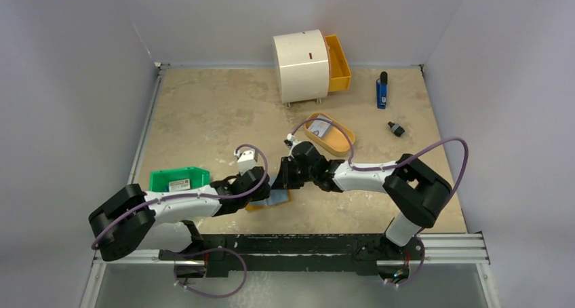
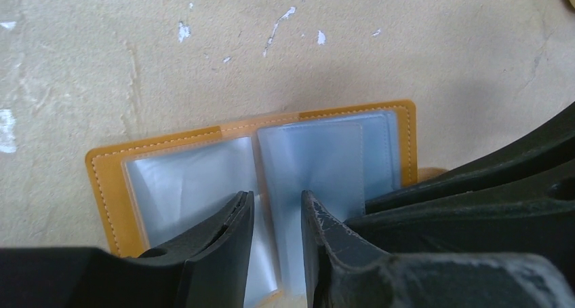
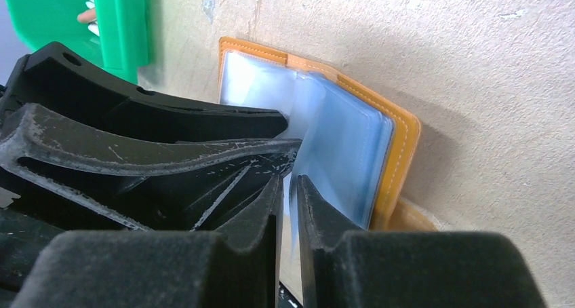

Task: Put the credit cards into the card holder
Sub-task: Adjust the card holder at the center of the board.

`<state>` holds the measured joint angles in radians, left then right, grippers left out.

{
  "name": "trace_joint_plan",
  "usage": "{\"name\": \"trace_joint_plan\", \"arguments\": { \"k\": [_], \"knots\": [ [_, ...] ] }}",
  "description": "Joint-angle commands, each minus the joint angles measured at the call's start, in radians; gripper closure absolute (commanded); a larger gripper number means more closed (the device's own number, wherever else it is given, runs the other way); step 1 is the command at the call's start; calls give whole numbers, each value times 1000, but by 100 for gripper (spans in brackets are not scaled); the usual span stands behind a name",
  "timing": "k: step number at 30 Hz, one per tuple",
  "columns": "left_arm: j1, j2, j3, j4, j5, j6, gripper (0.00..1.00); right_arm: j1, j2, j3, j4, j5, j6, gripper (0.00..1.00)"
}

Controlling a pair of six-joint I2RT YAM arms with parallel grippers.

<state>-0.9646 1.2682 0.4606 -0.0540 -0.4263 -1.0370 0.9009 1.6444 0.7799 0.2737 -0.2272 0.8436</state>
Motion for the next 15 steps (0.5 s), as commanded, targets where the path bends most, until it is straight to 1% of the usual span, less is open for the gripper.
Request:
{"name": "trace_joint_plan", "arguments": {
  "k": [1, 6, 9, 15],
  "knots": [
    [-3, -48, 36, -85, -35, 2, 68, -4, -6, 37, 35, -24, -18, 87],
    [-3, -86, 39, -141, -74, -4, 68, -5, -16, 34, 25, -18, -18, 96],
    [-3, -112, 37, -163, -93, -6, 68, -5, -24, 31, 21, -15, -18, 99],
    [-3, -138, 37, -196, -112, -6, 68, -3, -30, 35, 35, -29, -17, 100]
  ]
}}
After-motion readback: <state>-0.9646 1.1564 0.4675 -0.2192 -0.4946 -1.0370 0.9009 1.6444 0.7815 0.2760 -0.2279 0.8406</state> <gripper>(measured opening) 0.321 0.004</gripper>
